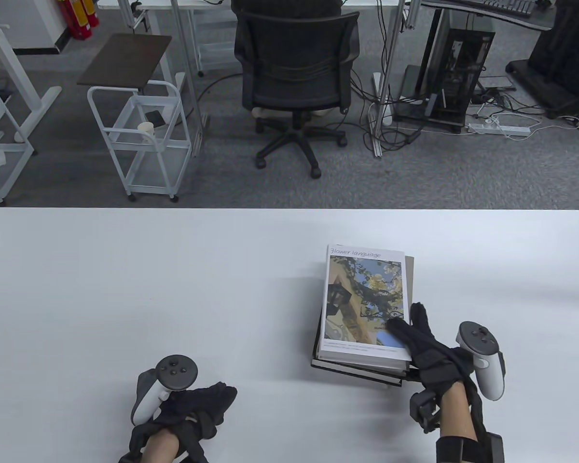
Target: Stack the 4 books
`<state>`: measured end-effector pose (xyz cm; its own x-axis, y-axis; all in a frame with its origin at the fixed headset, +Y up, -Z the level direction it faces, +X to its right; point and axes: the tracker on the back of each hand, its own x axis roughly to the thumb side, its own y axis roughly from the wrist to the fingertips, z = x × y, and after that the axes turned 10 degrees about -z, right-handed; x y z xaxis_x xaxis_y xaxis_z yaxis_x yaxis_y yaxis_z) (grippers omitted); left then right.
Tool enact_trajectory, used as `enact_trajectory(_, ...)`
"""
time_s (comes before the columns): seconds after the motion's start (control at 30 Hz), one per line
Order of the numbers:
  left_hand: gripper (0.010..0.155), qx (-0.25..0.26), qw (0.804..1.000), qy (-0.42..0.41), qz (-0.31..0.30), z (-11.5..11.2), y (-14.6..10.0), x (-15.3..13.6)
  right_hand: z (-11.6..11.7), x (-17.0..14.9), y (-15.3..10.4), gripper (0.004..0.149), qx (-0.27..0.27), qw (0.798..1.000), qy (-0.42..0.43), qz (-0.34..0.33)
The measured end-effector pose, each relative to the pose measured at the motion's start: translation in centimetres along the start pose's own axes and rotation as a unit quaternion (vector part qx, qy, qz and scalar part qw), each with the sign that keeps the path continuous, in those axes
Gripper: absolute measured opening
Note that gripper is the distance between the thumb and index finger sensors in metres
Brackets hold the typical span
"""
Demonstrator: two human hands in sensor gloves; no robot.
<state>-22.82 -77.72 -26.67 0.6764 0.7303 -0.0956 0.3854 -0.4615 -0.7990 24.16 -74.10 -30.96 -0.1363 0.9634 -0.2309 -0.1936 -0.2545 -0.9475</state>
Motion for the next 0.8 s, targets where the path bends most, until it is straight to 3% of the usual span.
enact_trajectory(0.3,0.077,-0.003,1.000,0.001,-0.001,0.0,0.0,0.0,5.4,1.1,1.9,0.101,0.066,0.997,-0.031,-0.005)
enact_trajectory(0.8,0.072,-0.013,1.000,-0.017,0.001,0.2,0.0,-0.3,11.1,1.9,2.1,0.101,0.121,0.990,-0.068,-0.012)
